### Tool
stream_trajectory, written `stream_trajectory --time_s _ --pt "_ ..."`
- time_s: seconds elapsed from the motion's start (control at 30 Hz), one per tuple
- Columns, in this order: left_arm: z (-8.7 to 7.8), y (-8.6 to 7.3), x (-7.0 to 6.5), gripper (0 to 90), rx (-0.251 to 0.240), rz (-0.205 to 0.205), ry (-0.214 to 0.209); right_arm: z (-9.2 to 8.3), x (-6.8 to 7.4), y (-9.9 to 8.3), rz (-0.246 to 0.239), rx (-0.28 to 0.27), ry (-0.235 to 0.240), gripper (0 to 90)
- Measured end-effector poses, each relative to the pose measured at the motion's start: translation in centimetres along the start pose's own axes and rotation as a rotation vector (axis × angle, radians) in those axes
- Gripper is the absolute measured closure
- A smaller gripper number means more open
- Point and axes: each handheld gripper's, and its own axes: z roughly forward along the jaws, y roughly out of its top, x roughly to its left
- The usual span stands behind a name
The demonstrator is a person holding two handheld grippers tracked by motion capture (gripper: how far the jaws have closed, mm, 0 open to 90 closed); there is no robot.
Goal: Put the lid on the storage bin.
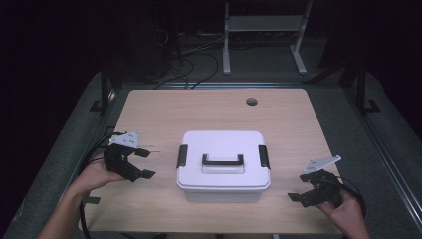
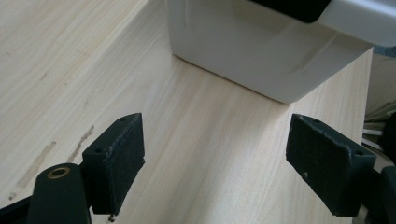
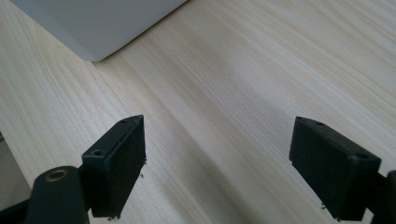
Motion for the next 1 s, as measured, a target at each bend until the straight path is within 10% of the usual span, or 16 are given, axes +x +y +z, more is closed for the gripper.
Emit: stream_trajectory --time_s 1.0 --pt "1.0 -3.9 -1.0 17.7 -0.017 -0.035 0.027 -0.2 0.3 -0.1 -0.006 -0.011 0.002 18.0"
